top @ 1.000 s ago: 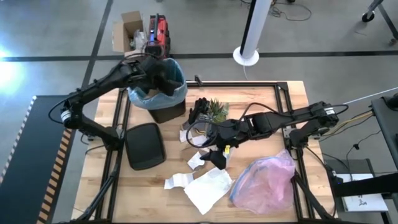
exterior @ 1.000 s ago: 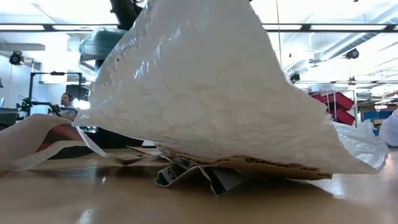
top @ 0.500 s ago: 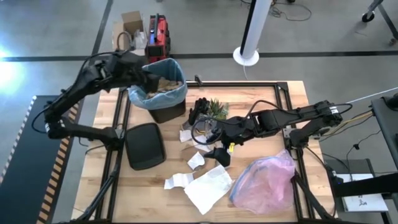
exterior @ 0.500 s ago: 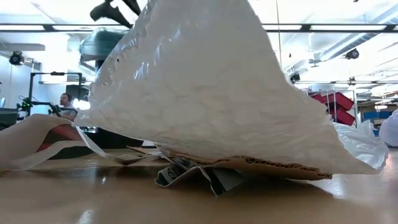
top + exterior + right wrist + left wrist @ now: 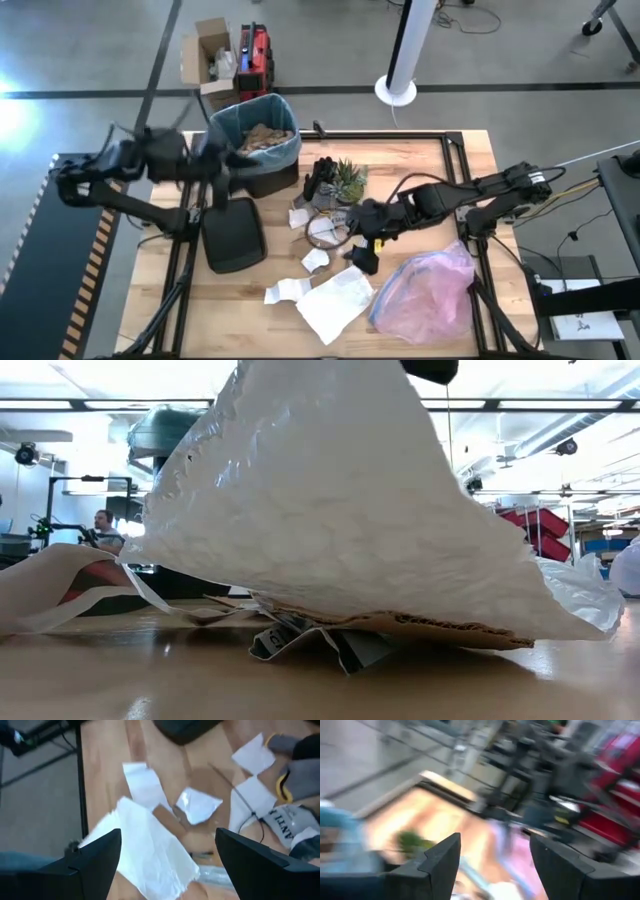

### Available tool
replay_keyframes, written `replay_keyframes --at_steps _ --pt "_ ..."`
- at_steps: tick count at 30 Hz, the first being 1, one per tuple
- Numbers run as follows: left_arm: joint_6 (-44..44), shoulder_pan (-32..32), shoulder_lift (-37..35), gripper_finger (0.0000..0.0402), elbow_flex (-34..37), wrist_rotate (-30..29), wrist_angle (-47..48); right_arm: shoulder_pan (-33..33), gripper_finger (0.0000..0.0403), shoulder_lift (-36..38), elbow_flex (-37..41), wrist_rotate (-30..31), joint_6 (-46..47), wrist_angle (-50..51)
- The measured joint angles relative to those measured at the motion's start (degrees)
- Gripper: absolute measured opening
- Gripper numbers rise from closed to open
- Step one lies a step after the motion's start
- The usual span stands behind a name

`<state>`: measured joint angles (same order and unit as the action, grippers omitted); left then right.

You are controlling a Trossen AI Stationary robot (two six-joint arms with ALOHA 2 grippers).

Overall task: Place trash/remove bag and relplace
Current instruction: Put the white paper into the trash bin

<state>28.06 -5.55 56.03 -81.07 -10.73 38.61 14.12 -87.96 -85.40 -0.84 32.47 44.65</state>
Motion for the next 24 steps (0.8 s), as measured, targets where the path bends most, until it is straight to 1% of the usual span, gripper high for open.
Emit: replay_keyframes --at_steps 2,5,8,11,16,20,24 --pt "1.8 -5.7 0.4 0.0215 2.5 -2.1 -2.8 0.6 0.0307 0.0 1.8 0.0 -0.1 -0.5" --pt "3.6 -13.6 1.7 0.0208 5.6 -6.2 -4.2 1.6 0.0309 0.0 4.7 0.0 0.1 -0.4" --pt "6.1 -19.9 3.4 0.0202 8.9 -10.9 -5.1 2.4 0.0308 0.0 8.1 0.0 1.3 -0.9" --pt "10.5 -24.9 5.0 0.0199 12.4 -12.3 -7.4 3.4 0.0304 0.0 12.7 0.1 3.4 -3.5" --pt "18.0 -29.1 7.8 0.0193 17.6 -12.8 -13.4 4.7 0.0295 0.0 21.3 0.6 7.2 -11.2" --pt "18.4 -30.3 10.4 0.0187 20.5 -12.9 -21.2 4.7 0.0285 0.0 28.1 1.0 11.2 -18.0" --pt "19.0 -31.0 14.1 0.0182 21.1 -12.4 -23.5 4.8 0.0276 -0.7 32.8 1.0 13.0 -22.5"
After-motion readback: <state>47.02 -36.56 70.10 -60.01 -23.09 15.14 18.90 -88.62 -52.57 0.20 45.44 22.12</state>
